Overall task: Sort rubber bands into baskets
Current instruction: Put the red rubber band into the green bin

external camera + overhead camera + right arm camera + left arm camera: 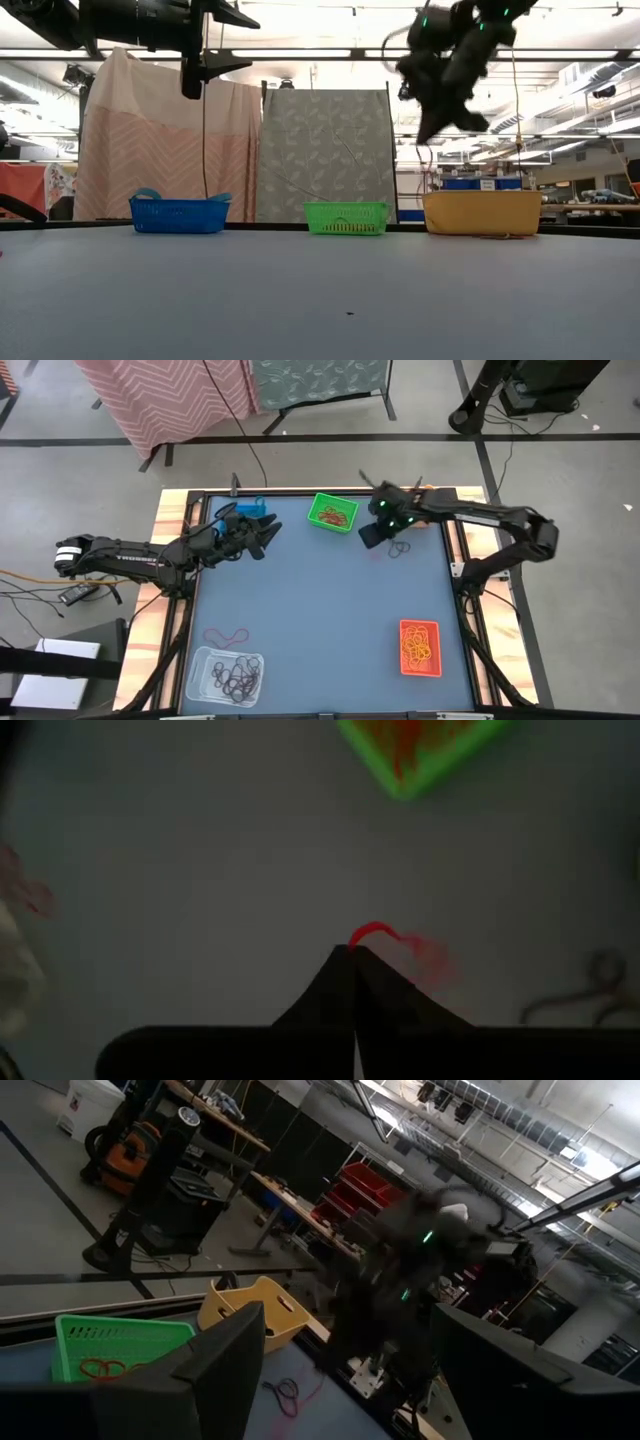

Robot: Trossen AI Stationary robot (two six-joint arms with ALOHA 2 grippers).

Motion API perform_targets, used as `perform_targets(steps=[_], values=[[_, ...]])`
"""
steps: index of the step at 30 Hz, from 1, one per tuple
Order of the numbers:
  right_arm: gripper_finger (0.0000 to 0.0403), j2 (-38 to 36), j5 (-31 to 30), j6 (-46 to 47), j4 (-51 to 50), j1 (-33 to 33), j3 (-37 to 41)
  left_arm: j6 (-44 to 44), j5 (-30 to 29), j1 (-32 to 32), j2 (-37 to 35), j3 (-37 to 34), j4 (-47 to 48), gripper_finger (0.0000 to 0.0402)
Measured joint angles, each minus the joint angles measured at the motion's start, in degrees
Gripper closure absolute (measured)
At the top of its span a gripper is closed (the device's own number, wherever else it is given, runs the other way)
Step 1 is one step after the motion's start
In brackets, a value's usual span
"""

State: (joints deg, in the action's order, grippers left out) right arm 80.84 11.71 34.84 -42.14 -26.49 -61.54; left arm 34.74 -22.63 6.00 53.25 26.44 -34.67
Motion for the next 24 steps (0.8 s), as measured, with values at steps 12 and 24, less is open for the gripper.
perform_targets(steps=[12,24], values=[[0.0401,-1.1,1.3,-0.4,11.6,-1.4,-14.6,0.0,0.0,0.0,0.0,0.0,0.4,0.0115],[0.0401,15.0,-4.2,-1.4,21.7,-2.3,-16.3,0.2,0.0,0.0,0.0,0.0,0.3,0.0115]])
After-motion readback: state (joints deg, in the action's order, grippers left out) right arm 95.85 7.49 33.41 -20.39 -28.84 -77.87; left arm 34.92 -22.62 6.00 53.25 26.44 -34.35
